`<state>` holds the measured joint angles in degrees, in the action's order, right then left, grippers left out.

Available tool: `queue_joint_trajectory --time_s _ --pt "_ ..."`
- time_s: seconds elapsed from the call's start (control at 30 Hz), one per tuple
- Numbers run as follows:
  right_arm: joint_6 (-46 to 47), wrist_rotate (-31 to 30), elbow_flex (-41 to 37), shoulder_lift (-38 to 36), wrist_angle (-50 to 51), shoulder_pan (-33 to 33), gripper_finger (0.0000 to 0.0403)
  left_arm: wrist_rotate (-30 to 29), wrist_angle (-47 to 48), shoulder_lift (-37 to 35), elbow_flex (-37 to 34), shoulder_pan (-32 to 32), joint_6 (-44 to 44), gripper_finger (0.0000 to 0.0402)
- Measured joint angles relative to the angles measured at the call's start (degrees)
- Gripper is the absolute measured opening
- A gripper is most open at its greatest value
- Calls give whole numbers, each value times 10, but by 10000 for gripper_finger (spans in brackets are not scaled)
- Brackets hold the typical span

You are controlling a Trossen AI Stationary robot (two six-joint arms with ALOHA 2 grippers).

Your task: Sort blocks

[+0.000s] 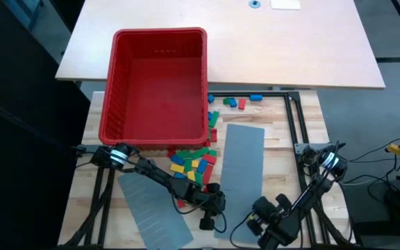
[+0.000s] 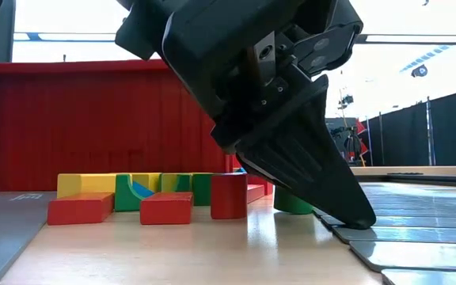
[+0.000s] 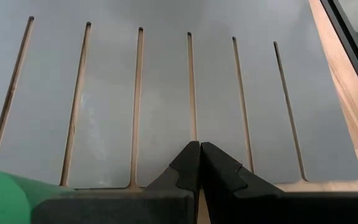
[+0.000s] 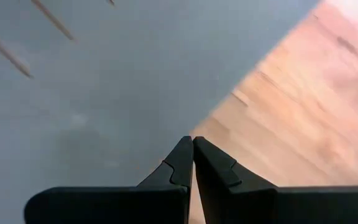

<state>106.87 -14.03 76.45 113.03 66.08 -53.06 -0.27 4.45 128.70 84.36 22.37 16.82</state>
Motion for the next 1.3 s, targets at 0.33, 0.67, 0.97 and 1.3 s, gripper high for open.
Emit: queue_joint_trajectory --time_s 0.33,0.67,0.97,1.3 --pt "16 55 -54 -3 -61 -11 0 2 0 0 0 0 2 0" --pt "11 8 -65 -3 -130 7 0 2 1 0 0 0 2 0" --pt "16 -32 -66 -2 -165 26 1 8 7 -2 -1 1 2 0" --pt "51 -91 -67 -1 -189 26 0 8 6 -2 -1 1 2 0"
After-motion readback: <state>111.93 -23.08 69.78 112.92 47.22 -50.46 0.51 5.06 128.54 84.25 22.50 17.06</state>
